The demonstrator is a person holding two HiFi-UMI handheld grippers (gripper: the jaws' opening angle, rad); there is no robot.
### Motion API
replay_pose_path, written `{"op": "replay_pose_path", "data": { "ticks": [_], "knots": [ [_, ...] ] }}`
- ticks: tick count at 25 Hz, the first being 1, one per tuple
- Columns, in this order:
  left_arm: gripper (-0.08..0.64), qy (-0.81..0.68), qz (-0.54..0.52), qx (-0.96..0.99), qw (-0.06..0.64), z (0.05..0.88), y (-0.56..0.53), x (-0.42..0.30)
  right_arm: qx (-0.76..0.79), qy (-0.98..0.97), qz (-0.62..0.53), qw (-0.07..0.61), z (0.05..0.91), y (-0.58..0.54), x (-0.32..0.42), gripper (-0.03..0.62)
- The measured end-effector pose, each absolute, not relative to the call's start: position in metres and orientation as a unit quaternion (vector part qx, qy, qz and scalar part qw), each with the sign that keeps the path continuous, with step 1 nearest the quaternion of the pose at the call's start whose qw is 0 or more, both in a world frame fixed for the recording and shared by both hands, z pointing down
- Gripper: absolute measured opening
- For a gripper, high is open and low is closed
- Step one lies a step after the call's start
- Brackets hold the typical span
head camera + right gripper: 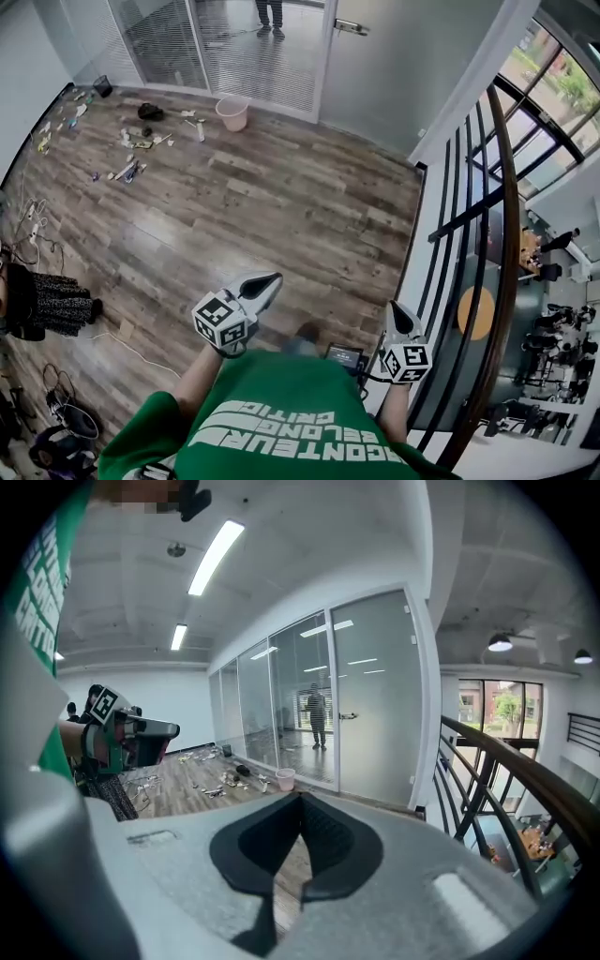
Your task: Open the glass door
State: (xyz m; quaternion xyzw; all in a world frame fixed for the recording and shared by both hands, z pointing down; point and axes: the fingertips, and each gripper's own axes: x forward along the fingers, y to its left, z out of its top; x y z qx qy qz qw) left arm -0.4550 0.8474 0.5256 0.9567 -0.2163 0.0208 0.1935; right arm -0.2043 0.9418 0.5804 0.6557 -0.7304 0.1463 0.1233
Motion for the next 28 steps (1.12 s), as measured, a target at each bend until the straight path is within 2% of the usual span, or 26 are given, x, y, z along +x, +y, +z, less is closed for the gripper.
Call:
{"op": "replay_pose_path", "data": {
  "ticks": [13,28],
  "knots": [
    [0.017,-0.246,0.03,0.944,0.218,0.537,0.787,-0.439,0.658,-0.728,0.177,0.066,0.578,0.886,-0.156,-0.006],
    [0.017,-0.171,-0.014,0.956,0.238,0.553,0.608,-0.404,0.682,-0.71,0.127,0.119,0.529,0.735,-0.159,-0.006]
  ]
}}
